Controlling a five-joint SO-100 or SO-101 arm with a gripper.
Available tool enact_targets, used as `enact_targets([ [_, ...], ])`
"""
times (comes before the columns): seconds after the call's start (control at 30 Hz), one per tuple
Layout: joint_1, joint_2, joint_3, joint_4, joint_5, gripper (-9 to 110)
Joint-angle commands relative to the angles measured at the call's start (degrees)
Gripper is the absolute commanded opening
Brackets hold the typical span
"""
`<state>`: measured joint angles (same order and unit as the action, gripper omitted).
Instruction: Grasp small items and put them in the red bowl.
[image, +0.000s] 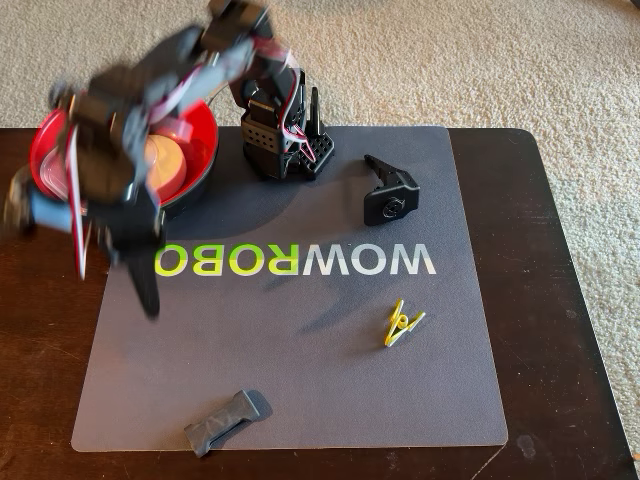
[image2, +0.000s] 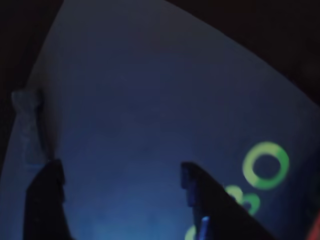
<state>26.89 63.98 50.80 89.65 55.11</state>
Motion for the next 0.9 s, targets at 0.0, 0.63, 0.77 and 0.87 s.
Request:
enact_targets([
  [0.0, -4.0, -14.0, -18.5, -0.3, 0.3, 31],
  [0.63, -18.5, -51.8, -66.0, 7.9, -8.3, 30],
  [0.77, -19.1, -53.1, -66.0, 8.1, -10.5, 28],
  [0.87, -17.8, -54.0, -66.0, 8.2, -13.8, 11],
])
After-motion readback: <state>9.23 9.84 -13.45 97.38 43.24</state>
